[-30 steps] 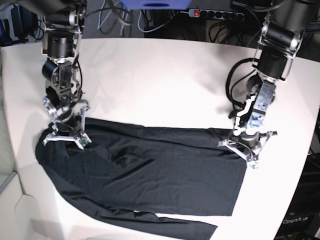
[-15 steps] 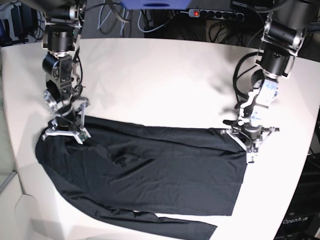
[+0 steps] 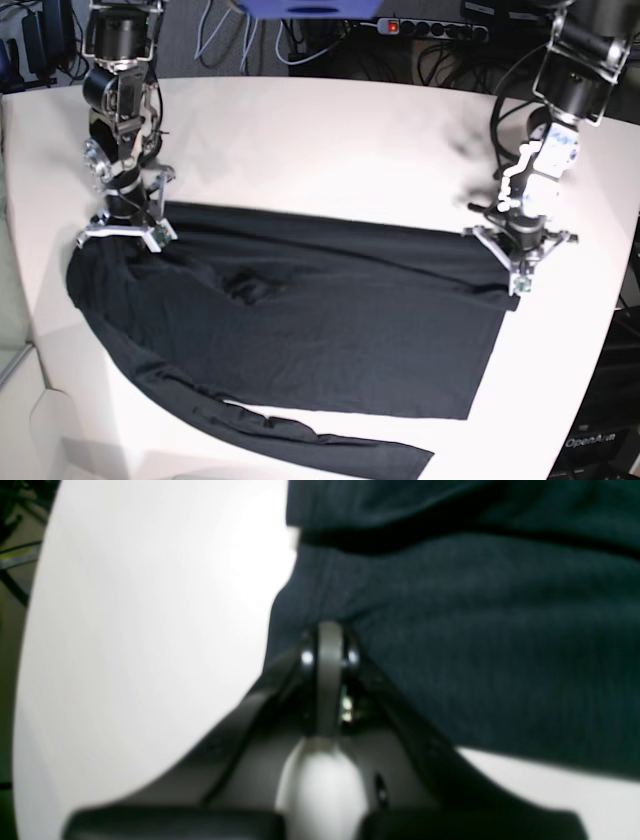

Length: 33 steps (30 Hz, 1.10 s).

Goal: Fold the T-shirt properly
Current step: 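Hold the shirt edge taut with both grippers, spreading the shirt flat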

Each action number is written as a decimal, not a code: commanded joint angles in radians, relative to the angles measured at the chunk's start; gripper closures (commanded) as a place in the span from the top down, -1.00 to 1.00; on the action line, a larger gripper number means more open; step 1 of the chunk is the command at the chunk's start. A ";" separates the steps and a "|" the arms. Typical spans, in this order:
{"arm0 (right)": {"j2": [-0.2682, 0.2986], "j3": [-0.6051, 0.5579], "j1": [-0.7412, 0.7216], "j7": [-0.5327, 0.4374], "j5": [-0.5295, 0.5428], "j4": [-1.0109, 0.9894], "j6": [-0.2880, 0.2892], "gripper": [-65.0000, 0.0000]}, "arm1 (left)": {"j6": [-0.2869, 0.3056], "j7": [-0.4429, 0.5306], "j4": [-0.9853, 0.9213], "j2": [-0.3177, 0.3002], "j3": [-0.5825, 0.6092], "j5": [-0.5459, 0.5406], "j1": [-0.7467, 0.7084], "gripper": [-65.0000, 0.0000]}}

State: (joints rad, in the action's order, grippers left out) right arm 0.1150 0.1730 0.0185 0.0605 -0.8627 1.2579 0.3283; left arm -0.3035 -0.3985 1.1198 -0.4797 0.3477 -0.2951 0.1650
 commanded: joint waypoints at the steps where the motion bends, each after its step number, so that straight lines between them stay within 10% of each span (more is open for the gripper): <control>1: 0.001 0.001 0.016 0.048 -0.013 0.012 0.053 -1.00 | 0.003 -0.087 0.018 -0.018 -0.006 -0.023 -0.020 -1.00; 33: -0.120 0.148 0.387 -0.107 -0.011 0.150 0.047 -1.00 | 0.003 -0.170 0.457 -0.169 -0.204 -0.023 -0.522 -1.00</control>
State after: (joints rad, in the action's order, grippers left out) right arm 0.0082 0.3290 0.3668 -0.1516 -0.8074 1.4342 0.2672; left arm -0.2947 -0.5278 1.5776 -0.6319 0.1463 -0.3138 -0.3450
